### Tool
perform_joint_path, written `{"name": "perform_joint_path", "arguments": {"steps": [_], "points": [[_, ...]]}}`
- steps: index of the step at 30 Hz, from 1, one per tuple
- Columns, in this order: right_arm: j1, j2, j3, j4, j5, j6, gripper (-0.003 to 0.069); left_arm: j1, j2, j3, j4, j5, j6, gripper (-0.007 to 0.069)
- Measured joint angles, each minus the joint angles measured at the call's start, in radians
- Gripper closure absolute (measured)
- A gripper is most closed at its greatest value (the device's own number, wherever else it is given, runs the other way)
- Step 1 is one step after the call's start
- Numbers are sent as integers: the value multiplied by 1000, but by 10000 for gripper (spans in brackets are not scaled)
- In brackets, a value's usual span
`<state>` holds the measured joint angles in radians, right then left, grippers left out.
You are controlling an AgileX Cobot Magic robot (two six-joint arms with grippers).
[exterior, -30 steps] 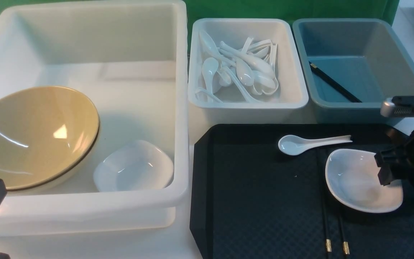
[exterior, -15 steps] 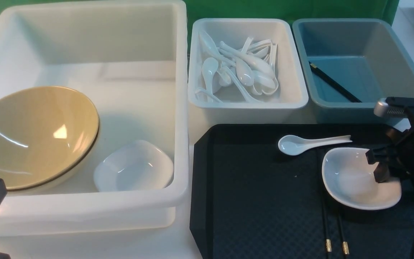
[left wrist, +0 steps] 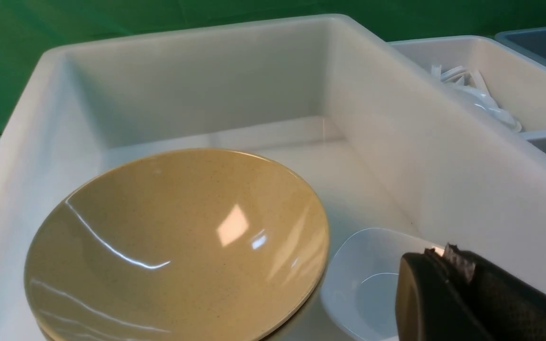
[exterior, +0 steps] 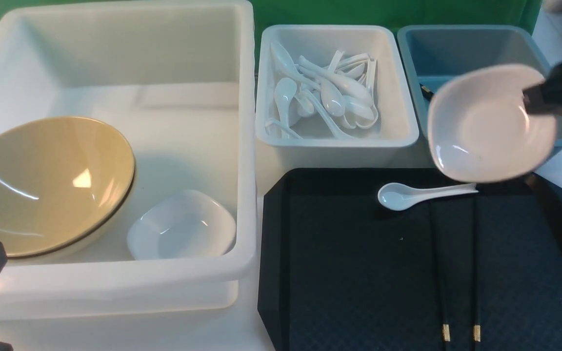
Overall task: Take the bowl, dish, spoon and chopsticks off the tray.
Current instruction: Use the right arm to grab the soup spoon in the middle
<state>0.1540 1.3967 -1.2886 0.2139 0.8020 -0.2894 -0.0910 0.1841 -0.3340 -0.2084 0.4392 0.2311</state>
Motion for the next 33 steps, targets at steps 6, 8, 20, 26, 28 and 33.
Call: {"name": "perform_joint_path", "arguments": {"steps": [6,8,20,26,28,33], "points": [[324,131,-234,46,19,-81,595,0,0,0,0,0,0,630],[425,219,-324,46,22,-91,595,0,0,0,0,0,0,630],[683,706,-821,-251,169,-9,595,0,0,0,0,-1,0,630],[693,810,-900,-321,209,48,595,0,0,0,0,0,0,630],[693,836,-902,-322,218,70,595,0,0,0,0,0,0,630],[694,874,-904,-298,230,86,590,0,0,0,0,0,0,630]]}}
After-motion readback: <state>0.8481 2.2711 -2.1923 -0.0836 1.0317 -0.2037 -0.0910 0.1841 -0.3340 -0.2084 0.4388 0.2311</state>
